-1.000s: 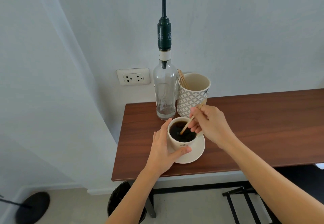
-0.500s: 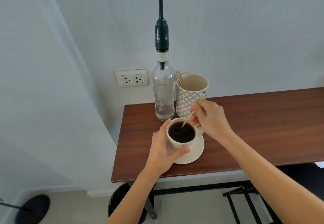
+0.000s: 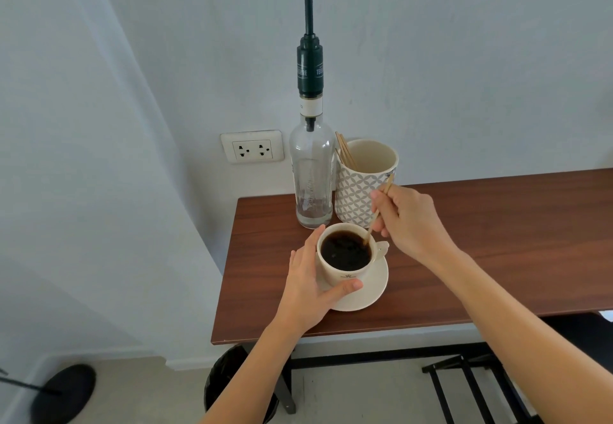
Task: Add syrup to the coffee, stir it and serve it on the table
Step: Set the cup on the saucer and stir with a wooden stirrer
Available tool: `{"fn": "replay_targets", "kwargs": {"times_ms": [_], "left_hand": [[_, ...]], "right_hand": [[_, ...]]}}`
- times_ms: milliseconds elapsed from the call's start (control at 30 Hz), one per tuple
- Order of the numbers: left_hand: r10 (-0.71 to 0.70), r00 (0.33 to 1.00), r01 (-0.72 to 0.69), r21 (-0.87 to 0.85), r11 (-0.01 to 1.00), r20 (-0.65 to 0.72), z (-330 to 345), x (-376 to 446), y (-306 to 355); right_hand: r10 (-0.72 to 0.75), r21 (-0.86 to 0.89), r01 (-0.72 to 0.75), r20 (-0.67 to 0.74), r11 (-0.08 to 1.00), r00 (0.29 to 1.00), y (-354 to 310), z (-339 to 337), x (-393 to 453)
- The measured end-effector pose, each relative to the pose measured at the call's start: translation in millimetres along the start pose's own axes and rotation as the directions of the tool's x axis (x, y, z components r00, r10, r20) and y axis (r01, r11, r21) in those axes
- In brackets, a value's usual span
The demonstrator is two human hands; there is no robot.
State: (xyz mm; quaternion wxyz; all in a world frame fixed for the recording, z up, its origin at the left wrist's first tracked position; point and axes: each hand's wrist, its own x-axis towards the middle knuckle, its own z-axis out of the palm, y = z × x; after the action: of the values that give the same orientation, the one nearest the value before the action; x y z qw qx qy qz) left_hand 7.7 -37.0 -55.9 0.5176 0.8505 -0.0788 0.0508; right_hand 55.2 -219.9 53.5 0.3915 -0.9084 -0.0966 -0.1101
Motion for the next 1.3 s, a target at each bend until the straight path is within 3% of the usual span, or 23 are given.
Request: {"fn": "replay_targets", "kwargs": {"times_ms": [100,167,300,400,500,567,700,767,900,1000,1100,1200,1300], "left_hand": [[-0.003,1.0,0.003,0.002,1.0,-0.006,-0.2,-0.6,-0.7],[-0.007,1.0,0.007,0.003,1.0,-0.005,0.0,-0.7,-1.0],[0.005,1.0,-0.005,0.015,1.0,0.004,-0.7,-0.4,1.4],[0.007,1.0,-0.007,0.012,1.0,-0.004,-1.0,-0.3,1.4],[0.004,1.0,-0.004,0.006,1.0,-0.002,-0.9,-0.9,1.0],[0.001,1.0,-0.001,0.001,1.0,0.003,-0.2,-1.1,0.2],[0.005,1.0,-0.005,0.006,1.0,0.01,-0.8,-1.2,2.1],[0.005,1.0,-0.005,0.005,1.0,0.003,-0.8,-1.0,1.5],[0.008,1.0,-0.008,0.009,1.0,-0.01,-1.0,-1.1,1.8],[0.018,1.0,-0.018,0.012,1.0,0.002,-1.1,-1.1,3.2],[0.01,1.0,-0.01,0.003,1.0,0.006,-1.4,-0.9,4.7],[0.024,1.0,-0.024,0.005,1.0,-0.002,-1.5,-0.7,4.3],[0.027,1.0,-0.027,0.016,1.0,-0.003,-2.6,-1.5,4.6]], "right_hand": [[0.042,0.14,-0.059,0.12,0.988,0.992,-4.7,5.3,-6.2],[0.041,0.233,-0.066,0.11,0.97,0.993,-8.2,15.0,-9.7],[-0.035,0.096,0.037,-0.025,0.995,0.999,-5.2,14.1,-3.0],[-0.024,0.006,0.024,0.014,1.0,1.0,0.6,0.7,0.0],[0.036,0.159,-0.055,0.12,0.986,0.992,-2.1,7.4,-7.0],[0.042,0.263,-0.066,0.096,0.962,0.994,-4.9,17.9,-10.8],[-0.018,0.097,0.023,-0.052,0.995,0.998,-0.9,13.4,-4.8],[-0.027,0.009,0.027,-0.025,1.0,0.999,2.4,2.0,-1.5],[0.019,0.201,-0.043,0.119,0.979,0.993,-2.0,9.9,-9.6],[-0.01,0.236,0.007,0.014,0.972,1.0,-2.9,23.8,-12.4],[-0.054,0.084,0.062,-0.09,0.995,0.994,4.2,13.6,-5.1],[-0.036,0.05,0.036,-0.004,0.998,0.999,8.1,2.0,-5.2],[0.012,0.202,-0.03,0.086,0.979,0.996,2.0,12.9,-14.1]]}}
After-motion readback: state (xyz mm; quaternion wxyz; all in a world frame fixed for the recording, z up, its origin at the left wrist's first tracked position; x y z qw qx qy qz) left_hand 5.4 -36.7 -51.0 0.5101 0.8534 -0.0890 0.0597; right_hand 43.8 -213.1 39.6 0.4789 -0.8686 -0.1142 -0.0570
